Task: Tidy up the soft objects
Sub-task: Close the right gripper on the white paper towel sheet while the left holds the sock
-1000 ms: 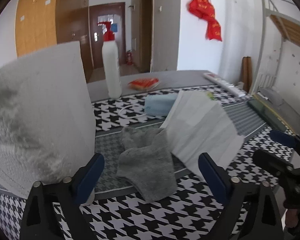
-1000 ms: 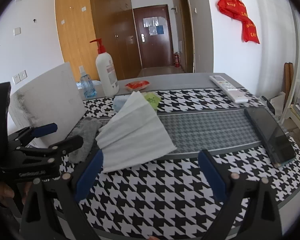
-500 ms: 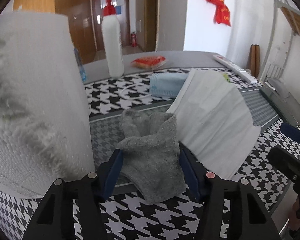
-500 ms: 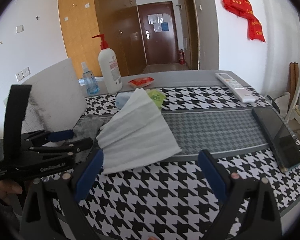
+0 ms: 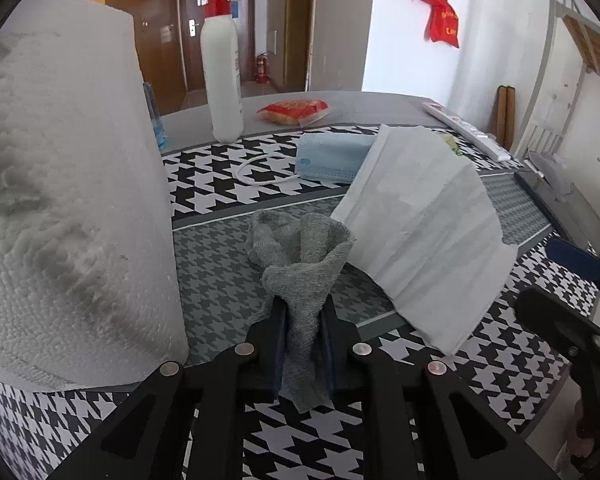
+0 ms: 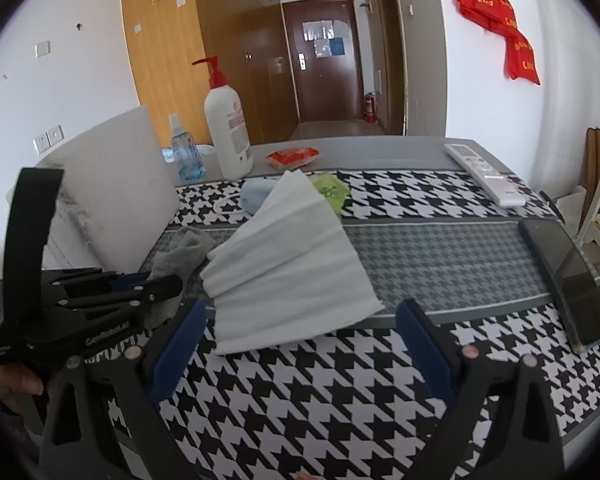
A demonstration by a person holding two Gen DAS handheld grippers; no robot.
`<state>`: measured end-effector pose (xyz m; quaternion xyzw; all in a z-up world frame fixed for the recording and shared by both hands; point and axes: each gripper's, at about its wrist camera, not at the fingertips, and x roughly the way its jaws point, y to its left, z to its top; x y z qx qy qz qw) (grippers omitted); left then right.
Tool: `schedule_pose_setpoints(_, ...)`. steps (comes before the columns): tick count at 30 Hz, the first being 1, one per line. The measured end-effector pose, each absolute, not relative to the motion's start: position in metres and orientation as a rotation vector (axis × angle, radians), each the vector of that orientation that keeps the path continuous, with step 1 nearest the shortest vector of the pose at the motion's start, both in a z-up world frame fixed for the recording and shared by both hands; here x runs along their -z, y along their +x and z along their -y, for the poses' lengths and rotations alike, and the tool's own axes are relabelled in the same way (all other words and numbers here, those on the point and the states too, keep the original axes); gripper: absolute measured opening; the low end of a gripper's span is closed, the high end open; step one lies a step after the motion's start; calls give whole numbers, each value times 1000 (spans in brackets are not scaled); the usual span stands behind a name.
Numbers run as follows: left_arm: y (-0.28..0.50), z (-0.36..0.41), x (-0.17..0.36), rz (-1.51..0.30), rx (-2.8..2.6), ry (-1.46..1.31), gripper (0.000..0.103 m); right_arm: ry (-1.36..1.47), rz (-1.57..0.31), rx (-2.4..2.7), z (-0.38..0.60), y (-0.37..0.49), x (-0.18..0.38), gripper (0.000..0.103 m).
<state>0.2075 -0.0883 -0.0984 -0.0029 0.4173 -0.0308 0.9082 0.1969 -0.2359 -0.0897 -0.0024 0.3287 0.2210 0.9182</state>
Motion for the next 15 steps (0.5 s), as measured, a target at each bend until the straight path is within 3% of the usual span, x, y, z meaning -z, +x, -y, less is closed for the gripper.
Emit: schedule_pose_setpoints(15, 186, 85, 82, -793, 92, -5, 16, -91, -748, -465, 207, 213, 97, 97)
